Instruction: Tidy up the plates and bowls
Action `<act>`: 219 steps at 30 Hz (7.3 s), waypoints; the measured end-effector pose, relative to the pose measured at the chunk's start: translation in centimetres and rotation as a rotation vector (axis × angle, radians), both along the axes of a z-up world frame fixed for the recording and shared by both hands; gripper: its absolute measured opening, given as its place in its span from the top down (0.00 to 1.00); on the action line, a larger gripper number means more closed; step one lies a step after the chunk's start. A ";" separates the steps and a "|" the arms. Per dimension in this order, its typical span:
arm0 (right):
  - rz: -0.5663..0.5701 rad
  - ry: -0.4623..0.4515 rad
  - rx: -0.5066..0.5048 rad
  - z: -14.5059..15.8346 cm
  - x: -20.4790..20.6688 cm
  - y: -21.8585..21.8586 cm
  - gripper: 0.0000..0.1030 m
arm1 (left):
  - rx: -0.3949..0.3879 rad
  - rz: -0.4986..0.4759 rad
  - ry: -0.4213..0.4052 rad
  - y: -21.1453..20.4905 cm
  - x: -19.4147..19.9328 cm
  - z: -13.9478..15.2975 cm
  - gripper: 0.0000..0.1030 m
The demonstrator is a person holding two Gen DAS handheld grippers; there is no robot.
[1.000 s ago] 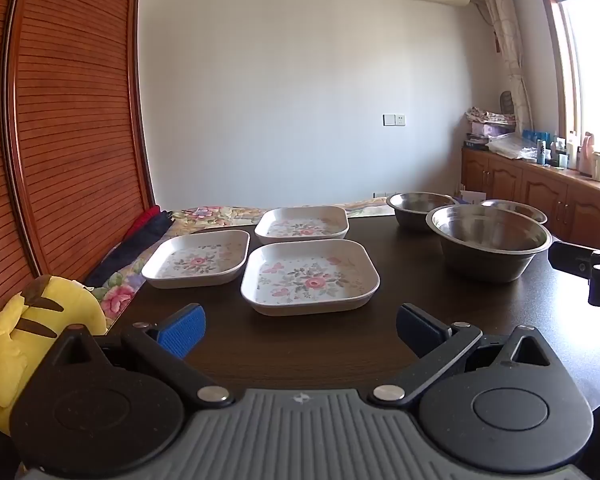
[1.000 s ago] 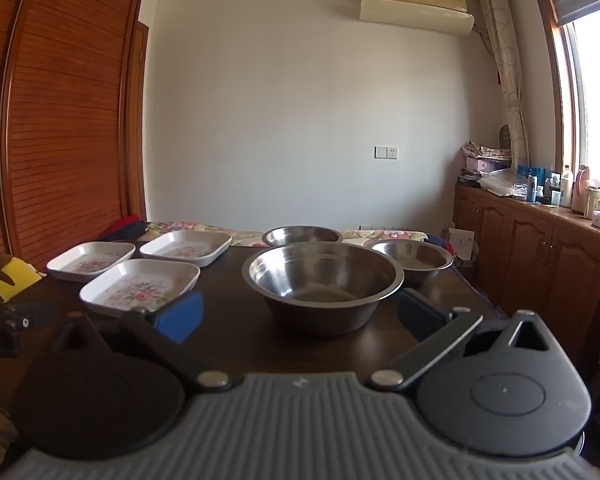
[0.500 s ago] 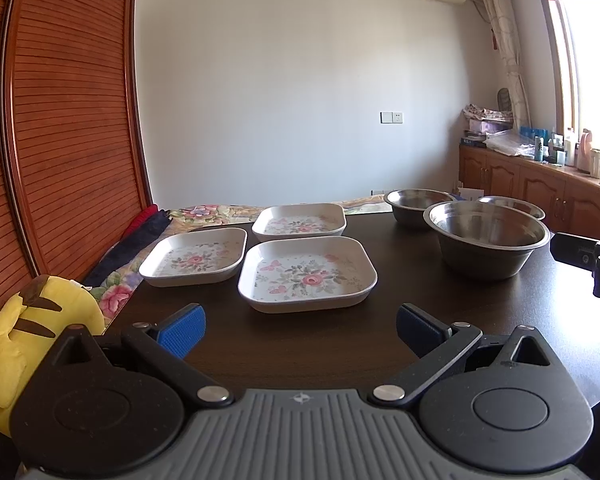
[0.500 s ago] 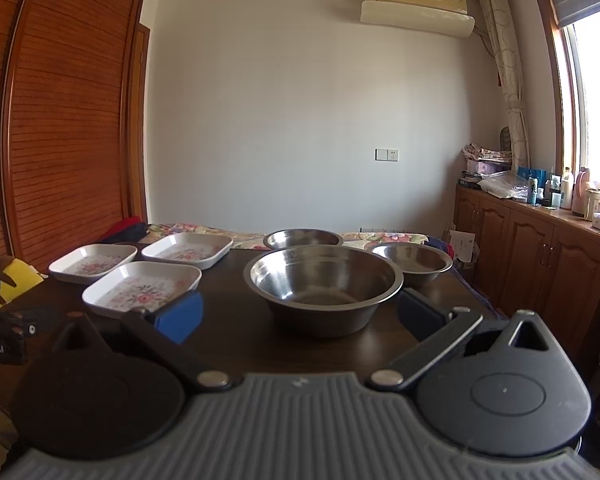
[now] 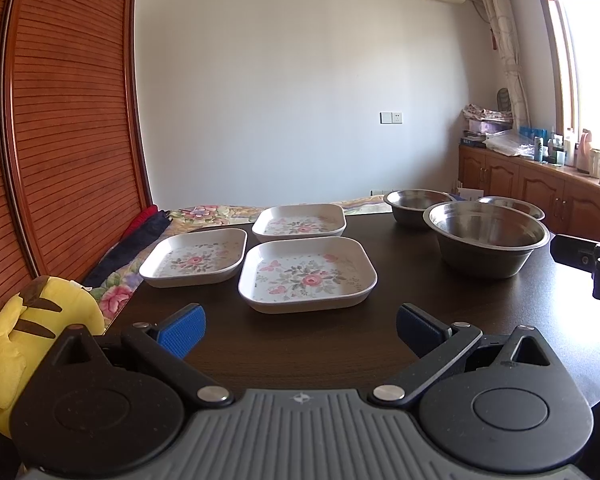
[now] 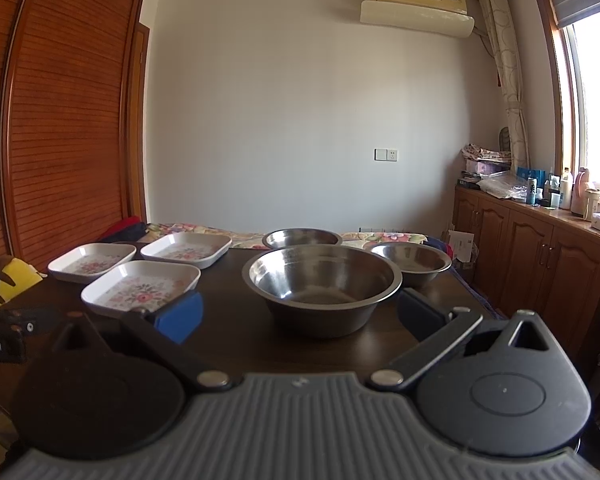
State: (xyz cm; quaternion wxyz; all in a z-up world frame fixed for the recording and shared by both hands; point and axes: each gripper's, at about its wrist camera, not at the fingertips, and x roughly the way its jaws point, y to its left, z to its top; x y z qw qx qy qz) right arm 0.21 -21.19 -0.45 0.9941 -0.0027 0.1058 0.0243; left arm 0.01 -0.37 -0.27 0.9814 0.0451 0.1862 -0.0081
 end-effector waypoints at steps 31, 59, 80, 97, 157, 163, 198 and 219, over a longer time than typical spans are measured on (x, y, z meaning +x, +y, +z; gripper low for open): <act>-0.003 -0.003 -0.001 -0.1 -0.1 -0.2 0.00 | 0.003 -0.014 -0.006 -0.1 -0.4 0.5 0.00; 0.184 0.049 -0.016 -0.1 3.6 3.4 0.00 | 0.039 -0.011 0.077 2.3 3.3 -0.4 0.00; 0.387 0.106 -0.101 0.8 10.3 9.3 0.11 | 0.119 0.018 0.128 7.1 12.0 -0.5 0.00; 0.410 0.250 -0.116 -1.4 13.4 11.1 0.26 | -0.011 -0.117 0.192 8.7 15.0 -1.7 0.34; 0.359 0.316 0.018 -1.9 12.3 7.3 0.84 | -0.085 -0.143 0.207 6.7 11.9 -1.5 0.85; 0.369 0.304 0.013 -1.5 10.4 7.4 0.84 | -0.077 -0.144 0.196 6.8 9.7 -1.0 0.85; 0.386 0.349 -0.019 -2.9 4.3 8.1 0.83 | -0.082 -0.137 0.250 7.5 3.9 -3.2 0.85; 0.379 0.353 0.006 -3.1 4.7 7.8 0.80 | -0.101 -0.133 0.252 7.6 4.2 -3.7 0.80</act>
